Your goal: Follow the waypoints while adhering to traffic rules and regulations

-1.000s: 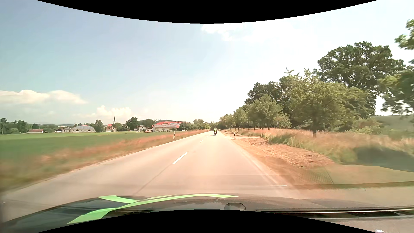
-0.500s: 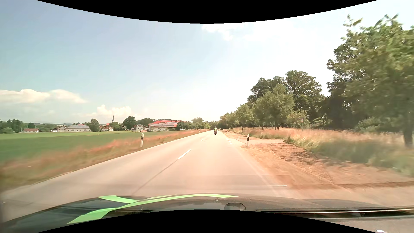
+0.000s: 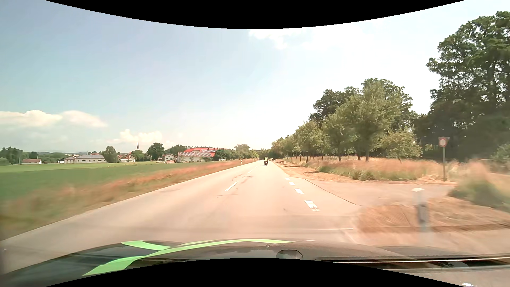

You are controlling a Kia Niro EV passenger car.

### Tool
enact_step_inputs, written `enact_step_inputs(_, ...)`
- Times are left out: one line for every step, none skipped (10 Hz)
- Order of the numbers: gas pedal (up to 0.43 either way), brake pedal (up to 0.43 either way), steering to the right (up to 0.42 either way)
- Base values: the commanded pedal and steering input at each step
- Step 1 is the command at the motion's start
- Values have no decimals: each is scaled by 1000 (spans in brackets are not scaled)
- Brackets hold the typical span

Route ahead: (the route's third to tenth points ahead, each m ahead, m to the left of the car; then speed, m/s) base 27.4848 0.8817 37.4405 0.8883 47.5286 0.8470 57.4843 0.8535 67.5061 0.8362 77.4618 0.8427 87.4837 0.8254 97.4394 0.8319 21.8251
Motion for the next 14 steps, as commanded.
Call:
enact_step_inputs(268,0,-3)
enact_step_inputs(268,0,-4)
enact_step_inputs(268,0,-4)
enact_step_inputs(268,0,-4)
enact_step_inputs(268,0,-4)
enact_step_inputs(268,0,-2)
enact_step_inputs(260,0,-2)
enact_step_inputs(260,0,-1)
enact_step_inputs(260,0,-1)
enact_step_inputs(248,0,-1)
enact_step_inputs(248,0,-1)
enact_step_inputs(248,0,0)
enact_step_inputs(248,0,0)
enact_step_inputs(248,0,0)
